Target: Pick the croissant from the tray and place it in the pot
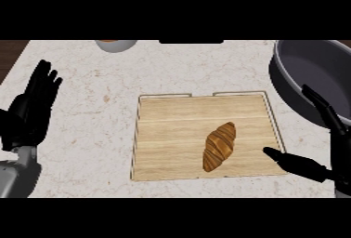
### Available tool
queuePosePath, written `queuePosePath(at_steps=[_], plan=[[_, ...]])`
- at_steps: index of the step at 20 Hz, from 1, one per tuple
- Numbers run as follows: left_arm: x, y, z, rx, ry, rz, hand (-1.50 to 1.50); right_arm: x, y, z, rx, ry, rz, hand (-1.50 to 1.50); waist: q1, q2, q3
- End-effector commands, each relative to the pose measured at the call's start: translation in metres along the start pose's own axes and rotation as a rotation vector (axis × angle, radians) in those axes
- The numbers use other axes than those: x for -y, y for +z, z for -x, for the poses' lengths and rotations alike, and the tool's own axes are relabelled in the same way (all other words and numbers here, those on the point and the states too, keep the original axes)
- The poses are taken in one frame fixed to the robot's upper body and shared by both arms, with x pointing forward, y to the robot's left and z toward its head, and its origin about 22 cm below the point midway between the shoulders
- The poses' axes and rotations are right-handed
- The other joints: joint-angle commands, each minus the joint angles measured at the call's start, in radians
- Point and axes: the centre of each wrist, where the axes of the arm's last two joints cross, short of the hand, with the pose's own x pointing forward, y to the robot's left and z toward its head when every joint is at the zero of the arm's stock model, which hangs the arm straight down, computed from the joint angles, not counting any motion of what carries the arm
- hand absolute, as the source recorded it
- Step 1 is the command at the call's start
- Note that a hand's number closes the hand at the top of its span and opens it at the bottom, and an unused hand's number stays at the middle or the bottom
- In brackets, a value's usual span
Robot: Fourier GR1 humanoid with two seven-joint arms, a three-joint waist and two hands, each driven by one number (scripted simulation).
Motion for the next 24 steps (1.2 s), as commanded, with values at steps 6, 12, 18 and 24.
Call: queuePosePath(at_steps=[6, 12, 18, 24], plan=[[0.02, 0.003, 0.011, 0.011, 0.0, 0.027, 0.0, -0.003, -0.022, -0.05, -0.208, 0.261, -0.417, -1.5, 0.032, 0.01, -0.004], [0.011, 0.001, 0.009, 0.02, -0.002, 0.054, 0.0, -0.037, -0.034, -0.08, -0.33, 0.403, -0.628, -1.5, 0.036, 0.008, -0.002], [0.013, 0.003, 0.001, 0.003, 0.013, 0.026, 0.0, -0.082, -0.026, -0.126, -0.372, 0.4, -0.711, -1.5, 0.018, 0.003, 0.001], [-0.001, 0.001, 0.006, -0.005, 0.013, 0.013, 0.0, -0.099, -0.039, -0.129, -0.395, 0.39, -0.713, -1.5, 0.013, 0.003, 0.001]])
